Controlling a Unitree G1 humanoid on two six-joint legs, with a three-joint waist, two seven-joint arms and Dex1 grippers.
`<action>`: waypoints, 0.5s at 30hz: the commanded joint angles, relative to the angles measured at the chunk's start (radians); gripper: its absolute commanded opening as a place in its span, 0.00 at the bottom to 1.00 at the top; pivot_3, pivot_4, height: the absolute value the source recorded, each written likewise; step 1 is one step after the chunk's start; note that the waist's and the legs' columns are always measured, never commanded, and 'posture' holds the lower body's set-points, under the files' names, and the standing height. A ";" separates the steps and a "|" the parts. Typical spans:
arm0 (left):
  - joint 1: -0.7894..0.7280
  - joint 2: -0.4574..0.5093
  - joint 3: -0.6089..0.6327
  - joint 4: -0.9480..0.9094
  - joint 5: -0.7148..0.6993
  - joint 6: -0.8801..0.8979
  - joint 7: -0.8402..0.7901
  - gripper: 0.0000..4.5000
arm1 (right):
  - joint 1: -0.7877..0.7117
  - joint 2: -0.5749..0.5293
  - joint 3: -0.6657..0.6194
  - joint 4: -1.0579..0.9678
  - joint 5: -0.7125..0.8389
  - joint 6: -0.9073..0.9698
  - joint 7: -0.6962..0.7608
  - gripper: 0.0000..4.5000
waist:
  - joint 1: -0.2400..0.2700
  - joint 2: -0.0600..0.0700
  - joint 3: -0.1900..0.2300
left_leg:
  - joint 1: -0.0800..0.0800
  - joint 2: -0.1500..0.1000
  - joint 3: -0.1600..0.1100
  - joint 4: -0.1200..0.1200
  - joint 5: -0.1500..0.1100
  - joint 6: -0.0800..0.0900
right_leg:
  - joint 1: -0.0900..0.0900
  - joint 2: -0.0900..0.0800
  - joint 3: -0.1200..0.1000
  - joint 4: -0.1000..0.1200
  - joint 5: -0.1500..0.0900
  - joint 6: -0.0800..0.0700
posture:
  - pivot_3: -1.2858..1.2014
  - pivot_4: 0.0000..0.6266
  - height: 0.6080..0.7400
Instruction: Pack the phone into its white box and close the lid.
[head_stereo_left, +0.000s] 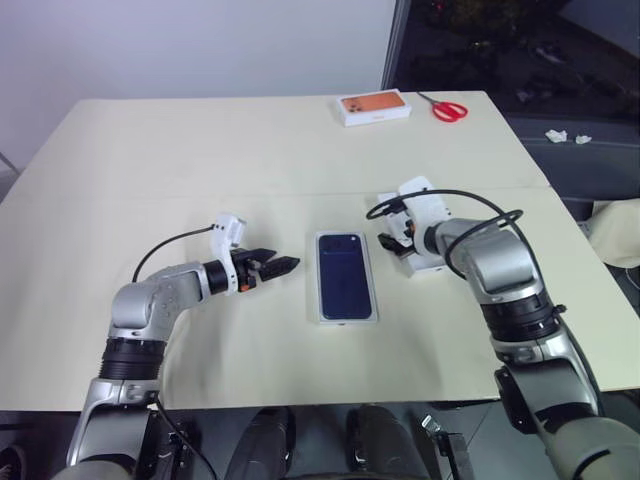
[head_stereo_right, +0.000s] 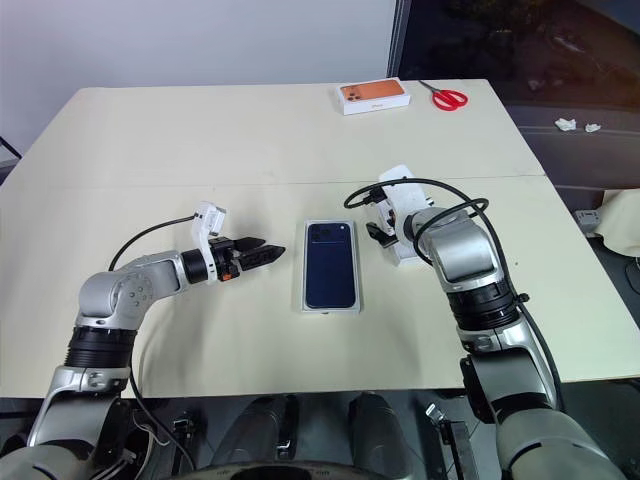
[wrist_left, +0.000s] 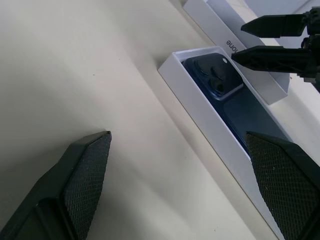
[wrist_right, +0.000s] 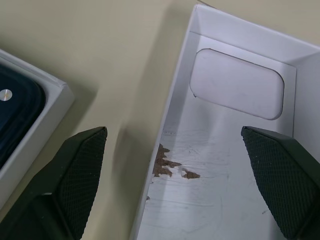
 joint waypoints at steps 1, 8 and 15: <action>0.002 -0.001 0.008 0.006 0.011 0.007 0.012 1.00 | -0.005 -0.007 -0.004 -0.050 0.005 0.005 0.001 1.00 | 0.000 0.000 0.000 | 0.000 0.000 0.000 0.000 0.000 0.000 | 0.000 0.000 0.000 0.000 0.000 0.000 | 0.52 0.24 1.00; 0.004 -0.005 0.008 0.002 0.012 0.008 0.015 1.00 | 0.000 -0.010 0.003 -0.047 0.000 0.003 -0.001 1.00 | 0.001 0.000 0.000 | 0.000 0.000 0.000 0.000 0.000 0.000 | 0.000 0.000 0.000 0.000 0.000 0.000 | 0.52 0.24 1.00; 0.004 -0.008 0.009 0.001 0.010 0.011 0.017 1.00 | 0.012 -0.019 0.009 -0.057 0.000 0.008 -0.001 1.00 | 0.001 0.000 0.000 | 0.000 0.000 0.000 0.000 0.000 0.000 | 0.000 0.000 0.000 0.000 0.000 0.000 | 0.52 0.24 1.00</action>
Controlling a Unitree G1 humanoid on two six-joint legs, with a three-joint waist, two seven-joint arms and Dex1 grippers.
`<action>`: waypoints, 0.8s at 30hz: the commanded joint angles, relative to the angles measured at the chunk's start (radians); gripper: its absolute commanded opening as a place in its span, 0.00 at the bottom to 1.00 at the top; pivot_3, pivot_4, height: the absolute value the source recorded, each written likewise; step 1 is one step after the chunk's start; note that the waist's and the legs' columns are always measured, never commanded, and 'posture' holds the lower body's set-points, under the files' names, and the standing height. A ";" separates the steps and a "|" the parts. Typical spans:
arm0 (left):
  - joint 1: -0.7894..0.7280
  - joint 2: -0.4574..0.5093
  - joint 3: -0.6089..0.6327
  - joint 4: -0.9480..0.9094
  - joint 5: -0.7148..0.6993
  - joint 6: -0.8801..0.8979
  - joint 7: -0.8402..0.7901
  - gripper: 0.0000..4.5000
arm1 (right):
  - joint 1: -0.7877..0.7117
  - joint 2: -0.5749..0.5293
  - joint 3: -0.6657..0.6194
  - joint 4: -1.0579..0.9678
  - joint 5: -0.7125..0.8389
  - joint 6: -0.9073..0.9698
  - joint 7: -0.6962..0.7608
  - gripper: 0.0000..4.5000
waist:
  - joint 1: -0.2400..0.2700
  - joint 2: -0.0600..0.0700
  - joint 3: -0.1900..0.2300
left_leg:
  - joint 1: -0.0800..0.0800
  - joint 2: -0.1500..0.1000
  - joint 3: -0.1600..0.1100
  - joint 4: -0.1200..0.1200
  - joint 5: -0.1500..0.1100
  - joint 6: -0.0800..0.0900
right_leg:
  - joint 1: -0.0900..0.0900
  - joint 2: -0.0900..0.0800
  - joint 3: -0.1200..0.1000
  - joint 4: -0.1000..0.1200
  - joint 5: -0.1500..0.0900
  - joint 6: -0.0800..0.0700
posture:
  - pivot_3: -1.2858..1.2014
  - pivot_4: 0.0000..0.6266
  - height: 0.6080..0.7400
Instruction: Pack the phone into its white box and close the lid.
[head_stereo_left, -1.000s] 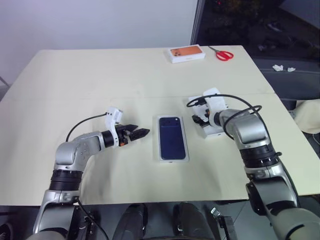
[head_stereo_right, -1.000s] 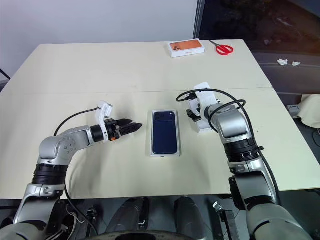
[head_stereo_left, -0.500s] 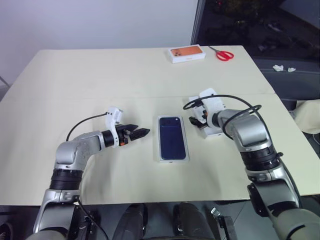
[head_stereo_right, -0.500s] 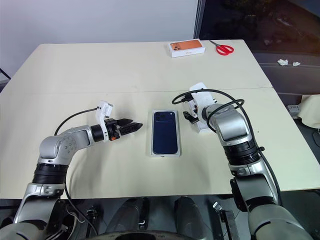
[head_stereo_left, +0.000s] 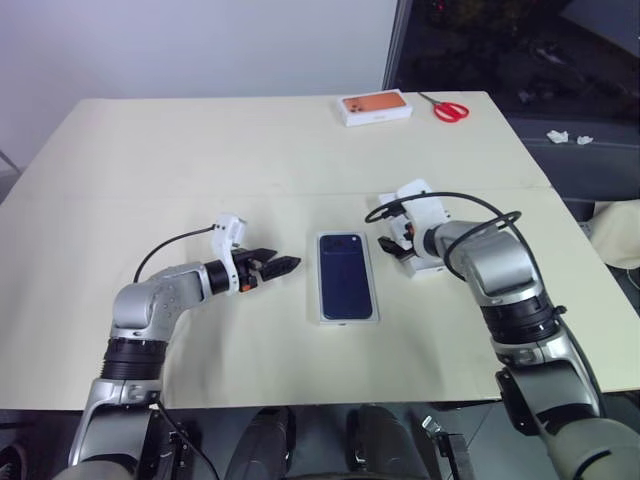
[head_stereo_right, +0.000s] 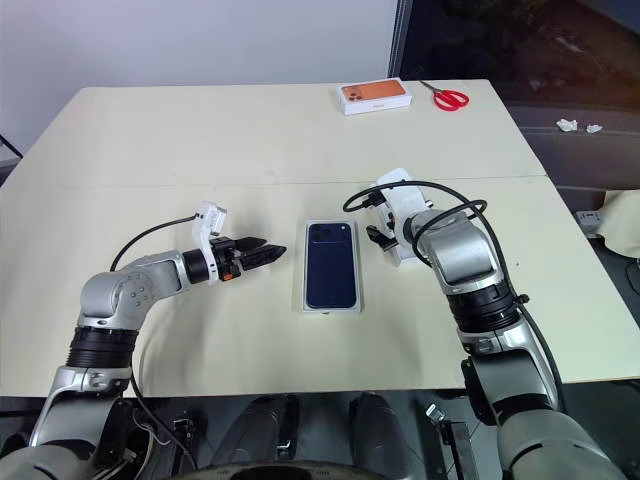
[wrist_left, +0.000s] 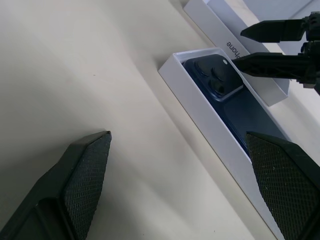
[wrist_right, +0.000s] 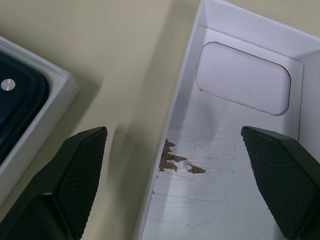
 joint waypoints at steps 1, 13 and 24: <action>0.004 0.000 0.007 0.001 0.010 0.011 0.014 1.00 | 0.011 -0.010 -0.008 -0.049 0.003 0.003 0.000 0.95 | 0.000 0.000 0.000 | 0.000 0.000 0.000 0.000 0.000 0.000 | 0.000 0.000 0.000 0.000 0.000 0.000 | 0.52 0.24 1.00; 0.005 -0.005 0.008 -0.006 0.007 0.018 0.019 1.00 | 0.025 0.009 -0.014 -0.053 0.010 0.018 -0.007 0.38 | 0.000 0.000 0.000 | 0.000 0.000 0.000 0.000 0.000 0.000 | 0.000 0.000 0.000 0.000 0.000 0.000 | 0.52 0.24 1.00; -0.001 0.012 0.014 -0.008 0.010 0.009 0.006 1.00 | -0.001 0.077 -0.094 -0.029 0.040 0.042 -0.038 0.02 | -0.001 0.000 0.000 | 0.000 0.000 0.000 0.000 0.000 0.000 | 0.000 0.000 0.000 0.000 0.000 0.000 | 0.52 0.24 1.00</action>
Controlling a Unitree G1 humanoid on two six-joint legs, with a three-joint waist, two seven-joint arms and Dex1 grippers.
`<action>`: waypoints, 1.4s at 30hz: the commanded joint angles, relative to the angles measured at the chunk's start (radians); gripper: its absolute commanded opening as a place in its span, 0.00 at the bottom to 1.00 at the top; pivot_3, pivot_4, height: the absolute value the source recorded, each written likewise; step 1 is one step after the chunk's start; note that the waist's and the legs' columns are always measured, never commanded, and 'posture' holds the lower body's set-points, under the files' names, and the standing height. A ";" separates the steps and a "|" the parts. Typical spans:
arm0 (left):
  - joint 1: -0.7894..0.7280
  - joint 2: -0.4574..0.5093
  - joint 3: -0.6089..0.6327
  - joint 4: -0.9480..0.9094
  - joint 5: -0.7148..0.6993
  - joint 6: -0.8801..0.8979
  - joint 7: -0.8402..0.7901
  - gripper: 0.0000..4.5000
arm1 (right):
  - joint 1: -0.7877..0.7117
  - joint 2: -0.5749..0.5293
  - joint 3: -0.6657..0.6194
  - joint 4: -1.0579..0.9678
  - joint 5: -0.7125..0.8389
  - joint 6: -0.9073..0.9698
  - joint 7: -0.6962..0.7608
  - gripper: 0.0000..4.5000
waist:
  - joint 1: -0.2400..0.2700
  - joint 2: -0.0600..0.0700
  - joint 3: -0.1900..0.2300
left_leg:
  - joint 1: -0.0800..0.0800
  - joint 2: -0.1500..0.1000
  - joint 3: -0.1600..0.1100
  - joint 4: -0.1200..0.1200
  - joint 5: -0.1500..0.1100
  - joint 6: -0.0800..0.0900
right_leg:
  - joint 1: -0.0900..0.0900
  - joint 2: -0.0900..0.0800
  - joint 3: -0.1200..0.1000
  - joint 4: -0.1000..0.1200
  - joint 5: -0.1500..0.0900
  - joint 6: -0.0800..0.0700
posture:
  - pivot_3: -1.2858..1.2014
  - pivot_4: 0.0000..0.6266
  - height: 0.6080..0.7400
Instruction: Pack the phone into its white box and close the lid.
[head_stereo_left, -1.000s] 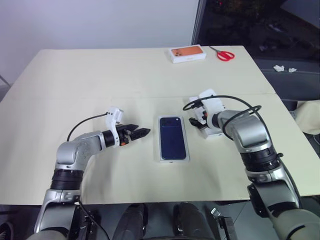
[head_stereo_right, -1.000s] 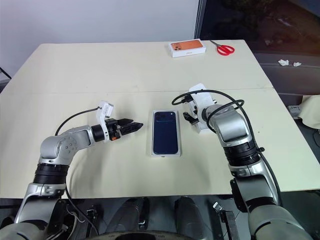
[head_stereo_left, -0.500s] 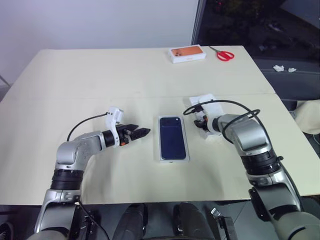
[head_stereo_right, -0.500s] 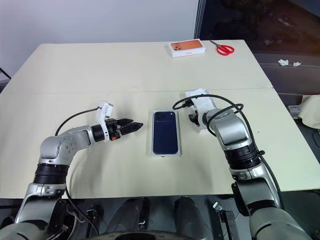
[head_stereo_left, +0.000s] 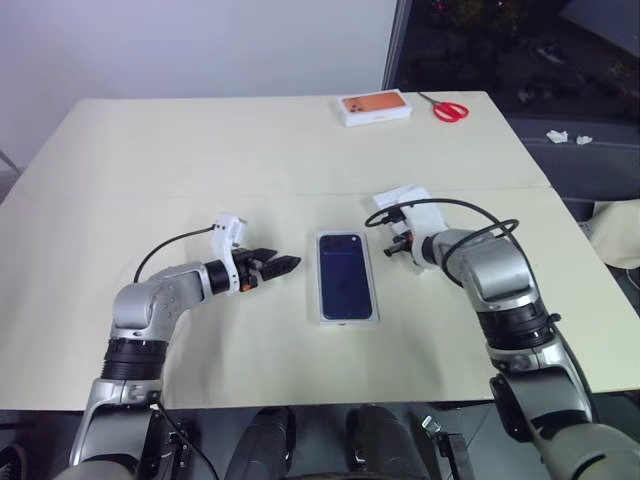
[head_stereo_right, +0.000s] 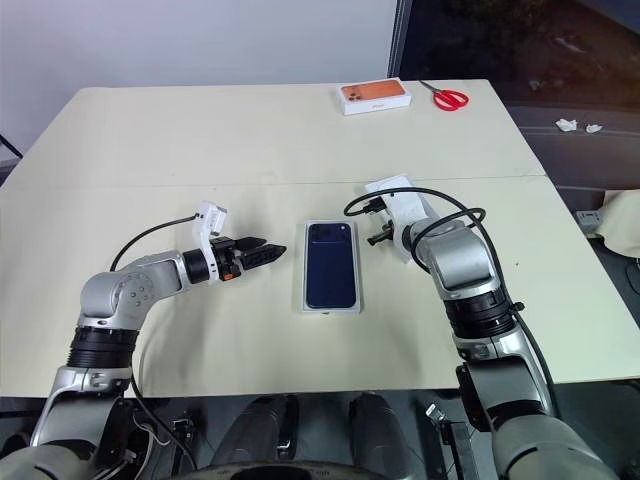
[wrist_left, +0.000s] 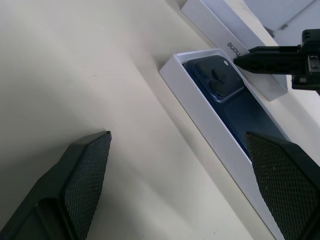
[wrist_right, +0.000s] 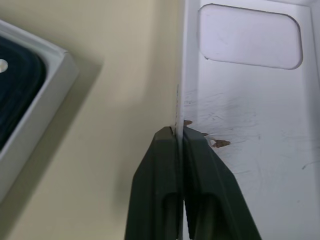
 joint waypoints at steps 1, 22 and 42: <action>0.001 0.028 0.010 -0.009 0.011 -0.009 -0.019 1.00 | -0.045 0.034 -0.068 -0.023 0.038 0.005 -0.003 0.02 | -0.001 0.000 0.000 | 0.000 0.000 0.000 0.000 0.000 0.000 | 0.000 0.000 0.000 0.000 0.000 0.000 | 0.52 0.24 1.00; 0.011 0.205 0.198 -0.055 -0.086 -0.167 -0.247 1.00 | -0.343 0.582 -0.917 -0.009 0.519 0.378 -0.134 0.02 | -0.003 0.002 0.002 | -0.002 0.000 0.000 -0.003 0.000 0.000 | -0.003 -0.001 0.000 0.000 0.000 0.000 | 0.52 0.24 1.00; 0.035 0.163 0.193 -0.119 -0.110 -0.150 -0.189 1.00 | -0.176 0.725 -0.964 0.112 1.360 0.322 -0.746 0.02 | -0.030 0.004 0.003 | -0.002 0.000 0.001 -0.005 0.000 0.000 | -0.004 -0.001 0.001 0.000 0.000 0.000 | 0.52 0.24 1.00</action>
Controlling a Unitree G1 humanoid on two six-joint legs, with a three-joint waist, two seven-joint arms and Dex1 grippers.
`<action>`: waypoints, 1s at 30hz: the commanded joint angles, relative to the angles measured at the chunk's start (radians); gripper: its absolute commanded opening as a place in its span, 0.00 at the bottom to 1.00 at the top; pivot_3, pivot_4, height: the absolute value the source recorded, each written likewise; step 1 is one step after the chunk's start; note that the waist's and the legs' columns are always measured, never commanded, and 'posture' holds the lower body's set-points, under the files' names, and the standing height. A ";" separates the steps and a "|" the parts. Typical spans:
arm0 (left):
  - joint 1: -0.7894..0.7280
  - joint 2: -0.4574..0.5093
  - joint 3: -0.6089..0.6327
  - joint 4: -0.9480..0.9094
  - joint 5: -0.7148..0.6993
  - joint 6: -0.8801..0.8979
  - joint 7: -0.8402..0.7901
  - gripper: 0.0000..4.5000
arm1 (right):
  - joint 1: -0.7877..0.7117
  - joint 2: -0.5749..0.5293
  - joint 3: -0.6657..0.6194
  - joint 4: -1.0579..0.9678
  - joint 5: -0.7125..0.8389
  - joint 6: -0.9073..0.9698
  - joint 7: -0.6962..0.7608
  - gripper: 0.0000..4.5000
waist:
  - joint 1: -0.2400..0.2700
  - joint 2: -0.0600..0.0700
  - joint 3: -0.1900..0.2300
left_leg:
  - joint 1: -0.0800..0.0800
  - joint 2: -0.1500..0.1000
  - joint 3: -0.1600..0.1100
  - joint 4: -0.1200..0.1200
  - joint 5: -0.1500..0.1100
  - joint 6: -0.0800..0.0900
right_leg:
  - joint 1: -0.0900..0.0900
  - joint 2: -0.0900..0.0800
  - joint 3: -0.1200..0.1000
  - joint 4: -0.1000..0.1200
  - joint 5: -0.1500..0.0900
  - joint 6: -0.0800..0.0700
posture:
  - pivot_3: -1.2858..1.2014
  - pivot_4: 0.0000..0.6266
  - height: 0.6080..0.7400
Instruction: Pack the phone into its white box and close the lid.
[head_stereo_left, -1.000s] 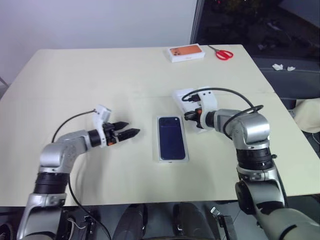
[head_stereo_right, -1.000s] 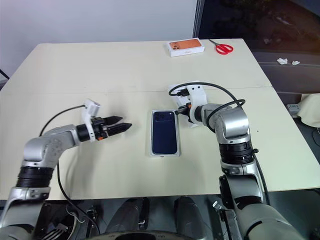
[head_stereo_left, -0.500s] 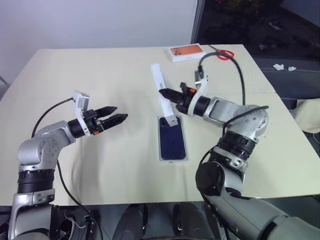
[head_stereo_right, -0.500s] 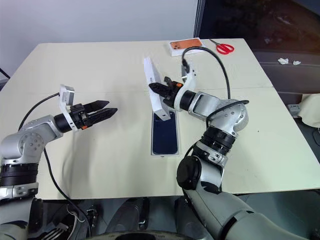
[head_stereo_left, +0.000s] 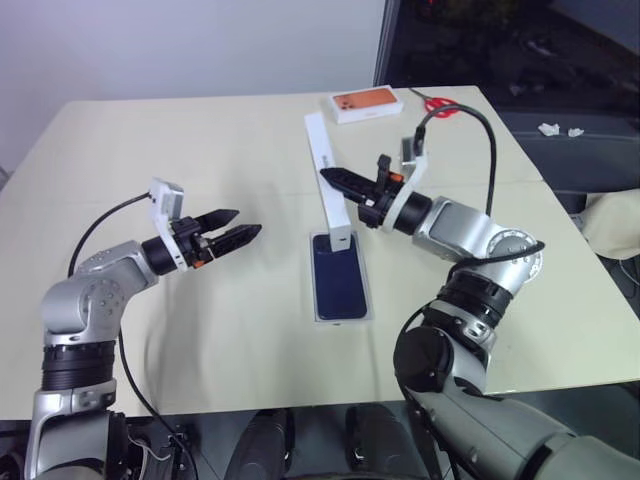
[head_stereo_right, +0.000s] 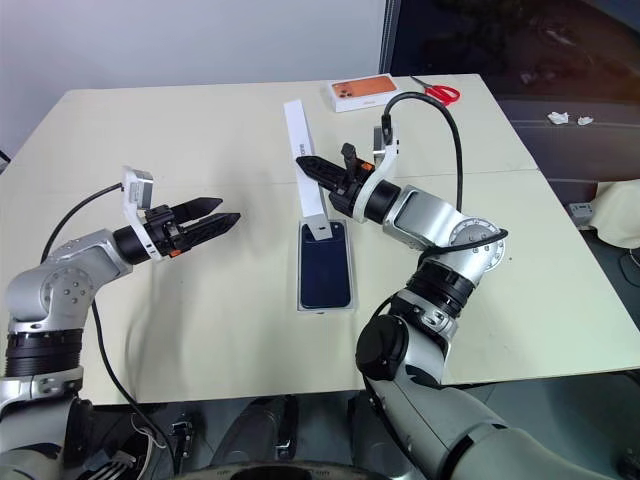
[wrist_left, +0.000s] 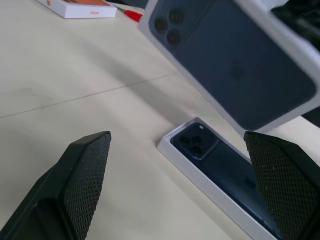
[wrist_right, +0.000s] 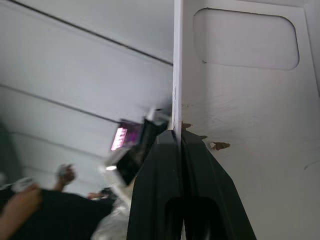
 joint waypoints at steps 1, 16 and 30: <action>0.002 0.004 0.021 -0.036 -0.028 0.002 0.000 1.00 | 0.118 0.149 0.072 0.013 0.242 -0.076 -0.143 0.02 | -0.002 0.000 0.000 | 0.000 0.000 0.000 0.000 0.000 0.000 | 0.000 0.000 0.000 0.000 0.000 0.000 | 0.52 0.24 1.00; 0.020 0.009 0.048 -0.059 -0.036 -0.098 -0.042 1.00 | 0.485 -0.067 0.643 -0.066 0.713 -0.445 -0.320 0.02 | -0.003 0.002 0.002 | 0.000 0.003 0.002 0.004 -0.001 0.003 | 0.002 0.002 0.001 0.000 0.000 0.000 | 0.52 0.24 1.00; 0.069 -0.002 0.008 -0.071 -0.009 -0.151 -0.047 1.00 | 0.539 -0.133 0.749 -0.103 0.713 -0.642 -0.294 0.02 | 0.001 0.002 0.002 | 0.000 0.004 0.002 0.003 -0.001 0.003 | 0.002 0.004 0.001 -0.002 0.000 0.000 | 0.52 0.24 1.00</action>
